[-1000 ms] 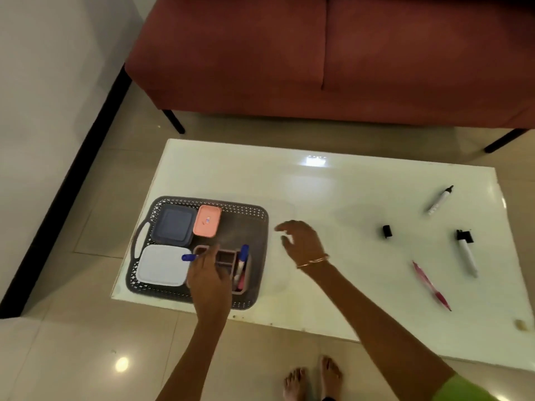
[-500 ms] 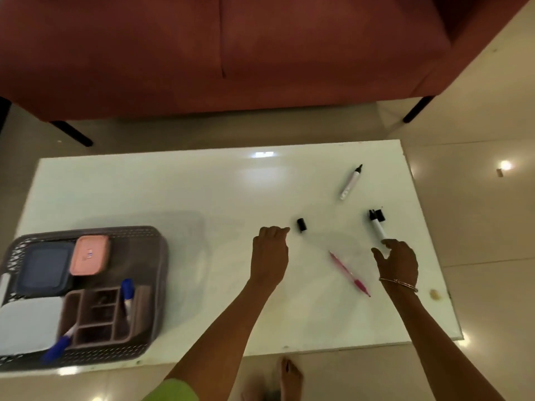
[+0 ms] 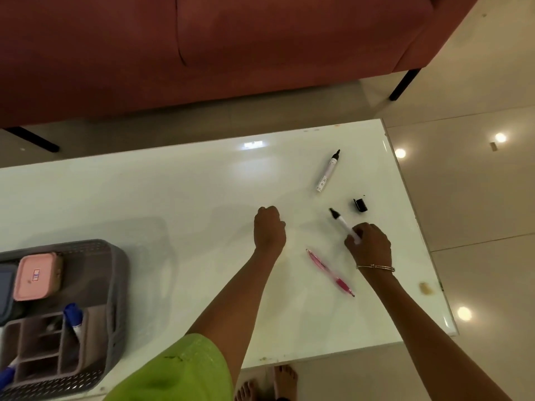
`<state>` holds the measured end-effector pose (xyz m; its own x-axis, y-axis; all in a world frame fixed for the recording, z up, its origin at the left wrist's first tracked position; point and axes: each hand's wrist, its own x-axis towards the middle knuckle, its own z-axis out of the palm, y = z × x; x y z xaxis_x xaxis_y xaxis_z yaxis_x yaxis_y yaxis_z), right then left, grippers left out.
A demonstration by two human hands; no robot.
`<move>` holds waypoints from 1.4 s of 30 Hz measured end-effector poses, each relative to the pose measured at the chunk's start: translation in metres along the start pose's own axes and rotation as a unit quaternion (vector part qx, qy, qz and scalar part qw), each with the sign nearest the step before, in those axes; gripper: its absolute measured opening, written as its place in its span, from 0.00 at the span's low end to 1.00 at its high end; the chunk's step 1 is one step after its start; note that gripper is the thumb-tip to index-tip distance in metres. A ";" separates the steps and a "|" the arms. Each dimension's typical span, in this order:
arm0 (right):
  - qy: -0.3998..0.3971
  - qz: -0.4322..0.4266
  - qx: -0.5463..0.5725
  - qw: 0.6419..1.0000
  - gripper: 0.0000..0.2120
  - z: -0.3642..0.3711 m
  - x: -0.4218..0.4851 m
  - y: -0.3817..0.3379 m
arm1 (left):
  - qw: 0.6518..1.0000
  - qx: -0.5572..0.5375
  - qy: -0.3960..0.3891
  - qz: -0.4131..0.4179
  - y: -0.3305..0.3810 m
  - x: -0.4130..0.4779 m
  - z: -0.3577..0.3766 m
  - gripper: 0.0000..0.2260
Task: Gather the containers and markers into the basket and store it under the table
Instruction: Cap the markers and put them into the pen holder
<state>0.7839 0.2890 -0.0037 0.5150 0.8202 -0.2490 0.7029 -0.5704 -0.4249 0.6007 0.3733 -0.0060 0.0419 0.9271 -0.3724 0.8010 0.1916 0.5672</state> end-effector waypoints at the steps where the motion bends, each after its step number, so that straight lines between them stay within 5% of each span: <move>1: -0.003 -0.017 0.010 1.000 0.05 -0.001 -0.006 -0.007 | 0.998 -0.051 0.005 -0.039 0.000 -0.003 -0.001 0.07; 3: -0.011 -0.045 0.039 0.998 0.04 -0.002 -0.023 -0.025 | 0.975 -0.176 0.010 -0.134 0.000 -0.009 -0.009 0.07; 7: -0.048 -0.112 0.048 0.991 0.03 0.000 -0.058 -0.060 | 0.866 -0.424 -0.015 -0.264 -0.015 -0.026 -0.038 0.09; 14: -0.087 -0.189 0.010 0.978 0.02 0.004 -0.096 -0.110 | 0.796 -0.533 0.008 -0.287 -0.050 -0.052 -0.097 0.10; 24: -0.096 -0.256 0.033 0.961 0.08 0.023 -0.140 -0.172 | 0.798 -0.547 0.054 -0.248 -0.087 -0.081 -0.149 0.11; 33: -0.107 -0.210 0.102 0.966 0.10 0.055 -0.191 -0.219 | 0.775 -0.567 0.123 -0.252 -0.118 -0.099 -0.185 0.11; 39: -0.194 -0.163 0.167 0.953 0.11 0.061 -0.195 -0.237 | 0.780 -0.572 0.105 -0.231 -0.131 -0.106 -0.212 0.12; 42: -0.291 -0.171 0.199 0.920 0.08 0.059 -0.205 -0.254 | 0.833 -0.529 0.077 -0.142 -0.128 -0.112 -0.231 0.13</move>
<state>0.4711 0.2681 0.1041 -0.1337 0.8995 -0.4161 0.4807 -0.3083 -0.8209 0.3555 0.3195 0.1330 -0.2029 0.8108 -0.5491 -0.2117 0.5112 0.8330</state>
